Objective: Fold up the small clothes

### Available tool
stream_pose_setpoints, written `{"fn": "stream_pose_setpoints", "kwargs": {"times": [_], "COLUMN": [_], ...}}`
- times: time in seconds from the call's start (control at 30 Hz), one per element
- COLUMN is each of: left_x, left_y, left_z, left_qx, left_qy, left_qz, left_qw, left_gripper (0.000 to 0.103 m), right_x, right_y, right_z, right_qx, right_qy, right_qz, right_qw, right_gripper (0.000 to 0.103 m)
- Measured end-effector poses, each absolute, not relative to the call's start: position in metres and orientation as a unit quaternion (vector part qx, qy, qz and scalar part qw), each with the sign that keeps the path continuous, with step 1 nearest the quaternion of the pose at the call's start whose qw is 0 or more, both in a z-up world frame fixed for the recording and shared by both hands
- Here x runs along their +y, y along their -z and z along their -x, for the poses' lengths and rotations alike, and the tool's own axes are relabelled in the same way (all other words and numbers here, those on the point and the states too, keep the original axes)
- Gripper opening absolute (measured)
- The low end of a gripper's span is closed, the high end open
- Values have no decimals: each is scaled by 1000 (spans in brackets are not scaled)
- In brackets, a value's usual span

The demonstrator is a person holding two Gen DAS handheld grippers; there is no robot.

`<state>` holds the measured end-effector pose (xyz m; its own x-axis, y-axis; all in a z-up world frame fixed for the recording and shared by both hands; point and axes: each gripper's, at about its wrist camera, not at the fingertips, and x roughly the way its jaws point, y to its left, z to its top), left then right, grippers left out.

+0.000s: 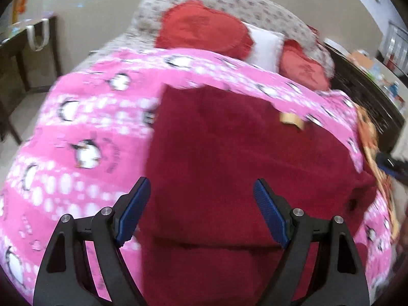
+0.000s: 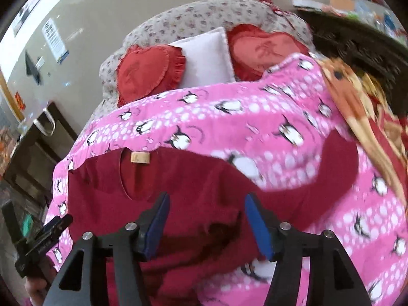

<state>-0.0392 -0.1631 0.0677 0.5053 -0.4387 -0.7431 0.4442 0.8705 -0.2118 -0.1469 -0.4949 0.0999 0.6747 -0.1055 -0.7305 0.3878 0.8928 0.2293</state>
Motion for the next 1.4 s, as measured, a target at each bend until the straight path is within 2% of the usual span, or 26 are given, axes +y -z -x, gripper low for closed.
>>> {"fn": "stream_pose_setpoints", "kwargs": {"times": [0.1,0.2,0.3,0.43,0.47,0.53,0.6,0.7,0.77,0.9,1.03,1.07,1.13,1.27,1.3,1.33,1.37,1.4], "left_x": [-182,-201,-211,-211,-211,-212,-209,-196,-193,-202,-210,-212,-217,-219,-219,-219,-218,-216], "left_y": [-59,-44,-30,-25,-25,-29,-37,-57,-65,-59,-48,-46,-40,-42,-44,-46,-48,-51], "left_z": [48,59,69,71,71,68,67,63,57,49,53,55,54,58,60,60,59,59], "left_qx": [447,472,475,466,468,471,462,427,413,431,442,442,453,453,450,447,446,444], "left_qy": [300,330,332,338,338,336,330,318,311,304,311,311,310,312,312,312,311,309], "left_qz": [-7,-27,-64,-65,-64,-58,-46,-27,-18,-20,-32,-33,-33,-31,-37,-42,-44,-44], "left_qw": [843,817,813,815,814,813,822,846,856,849,841,841,835,835,836,837,838,840], "left_gripper": [83,83,83,83,83,83,83,83,83,83,83,83,83,83,83,83,83,83], "right_x": [-487,-472,-456,-449,-449,-448,-442,-430,-433,-460,-478,-480,-479,-457,-455,-450,-445,-440], "right_y": [-96,-70,-38,-25,-25,-26,-28,-46,-63,-71,-60,-61,-59,-41,-33,-26,-20,-18], "right_z": [115,82,70,82,83,83,81,87,89,78,82,87,94,94,92,90,90,92], "right_qx": [396,456,507,505,504,497,488,446,416,396,435,437,447,472,482,490,494,489], "right_qy": [89,17,15,6,6,4,3,12,28,62,37,20,16,-5,-20,-30,-36,-39], "right_qz": [-146,-96,1,60,63,63,78,135,127,70,7,-9,14,89,101,119,142,167], "right_qw": [902,885,862,861,862,865,869,885,900,914,900,899,894,877,870,863,857,856], "right_gripper": [59,56,55,54,50,18,9,5,1,1,3,7,45,47,42,29,23,9]}}
